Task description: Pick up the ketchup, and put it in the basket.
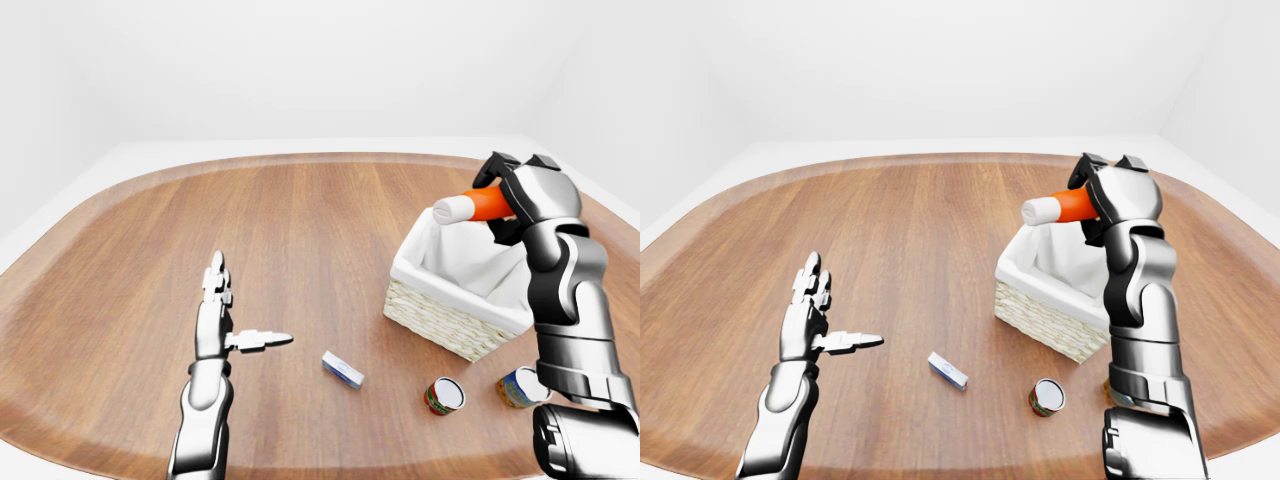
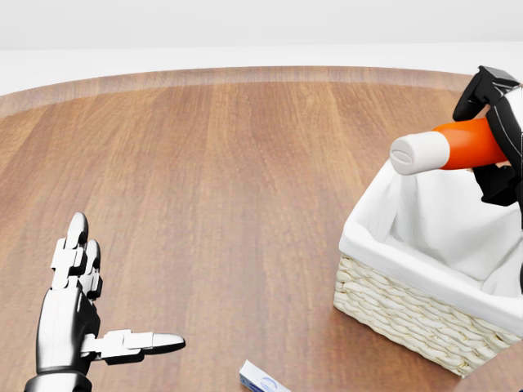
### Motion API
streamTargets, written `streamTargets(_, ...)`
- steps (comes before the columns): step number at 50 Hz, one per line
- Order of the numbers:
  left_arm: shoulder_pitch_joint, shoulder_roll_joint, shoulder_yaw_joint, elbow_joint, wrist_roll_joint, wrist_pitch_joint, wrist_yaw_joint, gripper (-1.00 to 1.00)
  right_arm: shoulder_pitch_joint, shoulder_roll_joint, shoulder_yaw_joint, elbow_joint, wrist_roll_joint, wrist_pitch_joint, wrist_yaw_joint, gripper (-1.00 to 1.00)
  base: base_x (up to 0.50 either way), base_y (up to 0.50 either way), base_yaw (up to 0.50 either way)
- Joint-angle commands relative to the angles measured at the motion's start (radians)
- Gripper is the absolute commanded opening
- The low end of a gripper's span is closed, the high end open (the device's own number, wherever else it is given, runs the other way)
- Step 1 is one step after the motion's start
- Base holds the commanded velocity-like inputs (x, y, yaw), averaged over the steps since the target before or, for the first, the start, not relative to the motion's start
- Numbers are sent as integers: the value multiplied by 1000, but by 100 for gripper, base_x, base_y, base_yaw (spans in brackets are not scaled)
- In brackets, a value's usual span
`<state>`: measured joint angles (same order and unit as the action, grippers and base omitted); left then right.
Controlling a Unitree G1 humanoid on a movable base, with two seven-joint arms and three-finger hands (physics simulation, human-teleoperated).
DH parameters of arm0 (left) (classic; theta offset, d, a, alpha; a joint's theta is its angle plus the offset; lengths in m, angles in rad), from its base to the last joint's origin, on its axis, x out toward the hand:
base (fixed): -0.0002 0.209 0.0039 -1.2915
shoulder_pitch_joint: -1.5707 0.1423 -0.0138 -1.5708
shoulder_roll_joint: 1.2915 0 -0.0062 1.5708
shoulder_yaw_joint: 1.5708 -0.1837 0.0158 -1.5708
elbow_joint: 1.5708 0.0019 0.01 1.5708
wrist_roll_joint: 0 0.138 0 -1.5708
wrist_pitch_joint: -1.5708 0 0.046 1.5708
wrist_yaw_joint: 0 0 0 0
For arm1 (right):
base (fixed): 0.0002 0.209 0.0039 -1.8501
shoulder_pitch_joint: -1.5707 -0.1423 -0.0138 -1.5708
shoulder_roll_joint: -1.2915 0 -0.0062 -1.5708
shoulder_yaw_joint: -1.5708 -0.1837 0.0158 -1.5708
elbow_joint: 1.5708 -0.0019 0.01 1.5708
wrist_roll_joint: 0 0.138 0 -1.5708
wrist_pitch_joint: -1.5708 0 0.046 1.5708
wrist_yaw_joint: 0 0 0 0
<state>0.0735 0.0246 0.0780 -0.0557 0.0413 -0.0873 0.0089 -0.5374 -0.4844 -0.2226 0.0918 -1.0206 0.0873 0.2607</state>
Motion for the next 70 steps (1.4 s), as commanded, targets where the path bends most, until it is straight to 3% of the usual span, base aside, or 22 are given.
streamTargets(1, 7, 0, 1, -10, -5, 0, -3, 100, -78, -62, -10, 130, -29, 0, -19, -100, 0, 0, 0)
streamTargets(23, 8, 1, 10, -33, -16, 0, -11, 100, -159, -74, 32, 357, -12, 0, -156, -100, 0, 0, 0)
streamTargets(50, 10, 1, 15, -50, -22, 0, -13, 100, -238, -50, 100, 759, 88, 0, -403, -100, 0, 0, 0)
streamTargets(70, 6, 1, 14, -39, -19, 0, -12, 100, -248, -41, 127, 860, 113, 0, -468, -100, 0, 0, 0)
